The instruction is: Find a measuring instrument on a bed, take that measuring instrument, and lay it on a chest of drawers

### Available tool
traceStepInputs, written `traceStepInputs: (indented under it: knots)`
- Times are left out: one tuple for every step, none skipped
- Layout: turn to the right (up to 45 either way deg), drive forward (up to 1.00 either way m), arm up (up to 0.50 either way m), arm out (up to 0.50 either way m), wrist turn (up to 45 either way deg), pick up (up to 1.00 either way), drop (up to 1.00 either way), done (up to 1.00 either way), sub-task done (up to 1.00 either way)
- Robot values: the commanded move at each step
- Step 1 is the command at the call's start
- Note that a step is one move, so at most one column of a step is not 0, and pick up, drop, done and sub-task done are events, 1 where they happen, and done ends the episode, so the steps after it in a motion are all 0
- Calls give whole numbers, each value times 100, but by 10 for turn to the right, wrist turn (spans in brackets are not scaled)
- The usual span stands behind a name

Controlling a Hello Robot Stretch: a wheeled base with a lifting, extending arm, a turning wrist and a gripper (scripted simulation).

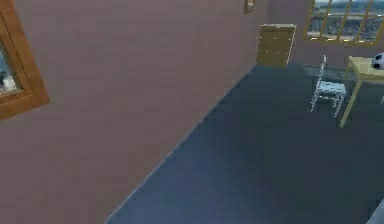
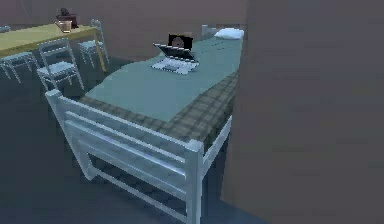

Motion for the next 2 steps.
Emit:
traceStepInputs:
  knots:
    - [240, 0, 0, 0, 0, 0, 0, 0, 0]
    - [0, 100, 0, 0, 0, 0, 0, 0, 0]
